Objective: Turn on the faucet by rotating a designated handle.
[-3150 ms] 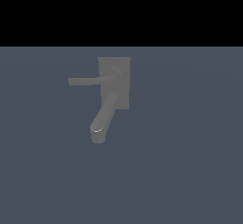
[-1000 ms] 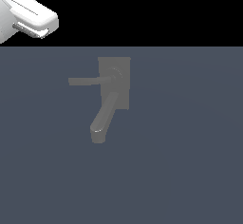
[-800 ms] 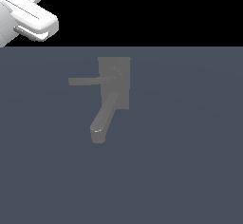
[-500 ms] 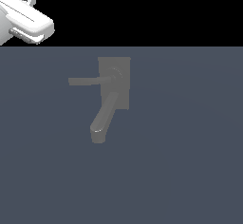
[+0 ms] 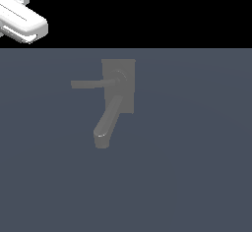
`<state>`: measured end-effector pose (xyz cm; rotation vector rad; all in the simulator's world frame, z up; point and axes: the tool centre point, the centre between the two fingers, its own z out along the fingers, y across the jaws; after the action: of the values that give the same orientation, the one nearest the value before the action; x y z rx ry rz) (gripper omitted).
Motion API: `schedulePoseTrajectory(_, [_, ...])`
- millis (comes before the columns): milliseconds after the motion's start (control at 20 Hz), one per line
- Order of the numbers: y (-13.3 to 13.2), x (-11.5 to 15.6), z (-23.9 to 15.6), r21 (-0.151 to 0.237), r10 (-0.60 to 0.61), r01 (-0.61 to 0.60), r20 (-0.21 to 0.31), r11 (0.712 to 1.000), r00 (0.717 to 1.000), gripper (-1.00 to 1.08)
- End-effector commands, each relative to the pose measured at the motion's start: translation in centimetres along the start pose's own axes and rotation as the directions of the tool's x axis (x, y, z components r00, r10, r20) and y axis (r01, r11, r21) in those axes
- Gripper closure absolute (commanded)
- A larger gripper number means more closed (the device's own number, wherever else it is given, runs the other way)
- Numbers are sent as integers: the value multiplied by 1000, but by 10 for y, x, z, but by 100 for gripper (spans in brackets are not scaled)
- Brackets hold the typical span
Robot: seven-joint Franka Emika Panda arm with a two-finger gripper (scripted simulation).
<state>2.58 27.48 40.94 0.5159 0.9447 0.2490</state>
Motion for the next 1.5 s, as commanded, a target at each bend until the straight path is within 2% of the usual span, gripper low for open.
schedulePoseTrajectory(0, [1, 0, 0, 0, -2, 2, -3, 1000, 1000, 108])
schedulePoseTrajectory(400, [-6, 11, -3, -8, -24, 23, -22, 1000, 999, 108])
schedulePoseTrajectory(800, [-41, 58, -17, -44, -130, 125, -118, 991, 984, 108])
schedulePoseTrajectory(1000, [-75, 94, -31, -70, -214, 203, -198, 977, 957, 108])
schedulePoseTrajectory(1200, [-116, 130, -48, -96, -298, 282, -285, 955, 911, 108])
schedulePoseTrajectory(1450, [-157, 158, -66, -118, -366, 348, -365, 930, 856, 108])
